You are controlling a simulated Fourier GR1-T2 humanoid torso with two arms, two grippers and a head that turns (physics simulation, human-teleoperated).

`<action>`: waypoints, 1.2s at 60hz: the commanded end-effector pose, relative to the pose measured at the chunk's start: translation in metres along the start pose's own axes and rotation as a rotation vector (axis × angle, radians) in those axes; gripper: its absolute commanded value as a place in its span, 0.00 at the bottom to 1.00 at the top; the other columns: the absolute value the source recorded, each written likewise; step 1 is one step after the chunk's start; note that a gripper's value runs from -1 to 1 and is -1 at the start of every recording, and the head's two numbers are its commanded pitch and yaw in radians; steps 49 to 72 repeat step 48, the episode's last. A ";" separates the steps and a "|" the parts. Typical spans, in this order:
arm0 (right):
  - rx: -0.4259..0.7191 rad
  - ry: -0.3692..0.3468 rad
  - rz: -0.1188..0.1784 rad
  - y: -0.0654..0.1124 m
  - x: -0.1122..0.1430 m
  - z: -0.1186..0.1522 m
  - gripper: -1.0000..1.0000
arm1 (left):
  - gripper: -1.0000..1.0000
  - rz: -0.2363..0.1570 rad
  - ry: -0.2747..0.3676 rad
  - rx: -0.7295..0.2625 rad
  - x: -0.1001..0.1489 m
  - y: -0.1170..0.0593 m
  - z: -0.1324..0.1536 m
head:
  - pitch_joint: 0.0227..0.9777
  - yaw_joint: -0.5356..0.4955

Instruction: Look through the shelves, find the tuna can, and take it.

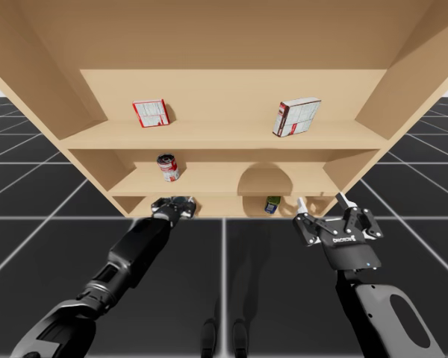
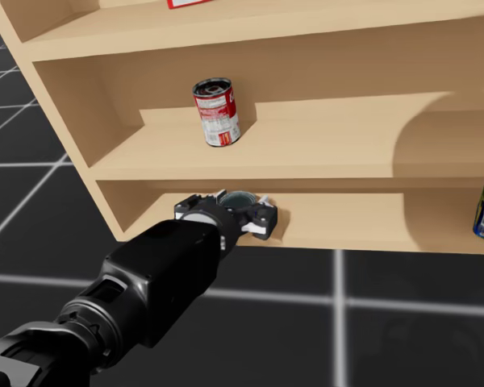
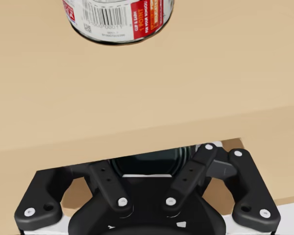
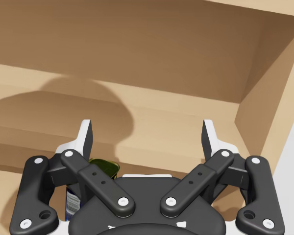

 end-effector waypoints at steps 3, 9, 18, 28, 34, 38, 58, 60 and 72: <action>-0.001 -0.001 -0.001 0.000 0.000 0.000 0.00 | 0.97 -0.018 0.034 -0.038 -0.014 0.009 0.004 | 0.73 0.75; -0.002 -0.001 0.000 -0.001 0.000 0.000 0.00 | 0.99 -0.023 0.008 -0.041 -0.007 0.008 0.012 | 0.73 0.75; -0.003 0.000 0.000 -0.001 0.000 0.000 0.00 | 1.00 -0.028 -0.047 -0.050 0.006 0.005 0.029 | 0.73 0.75; -0.004 0.000 0.000 -0.001 0.000 0.001 0.00 | 0.99 -0.027 -0.105 -0.048 0.016 0.013 0.060 | 0.72 0.75; -0.004 0.000 0.000 -0.002 0.000 0.000 0.00 | 1.00 -0.033 -0.118 -0.052 0.019 0.016 0.079 | 0.72 0.75; -0.004 0.001 0.000 -0.002 -0.001 0.000 0.00 | 1.00 -0.033 -0.126 -0.064 0.020 0.017 0.090 | 0.72 0.75; -0.005 0.004 0.000 -0.001 -0.001 0.000 0.00 | 1.00 -0.045 -0.136 -0.082 0.015 0.019 0.122 | 0.71 0.75; -0.005 0.004 0.000 -0.001 -0.001 0.000 0.00 | 1.00 -0.045 -0.136 -0.082 0.015 0.019 0.122 | 0.71 0.75; -0.005 0.004 0.000 -0.001 -0.001 0.000 0.00 | 1.00 -0.045 -0.136 -0.082 0.015 0.019 0.122 | 0.71 0.75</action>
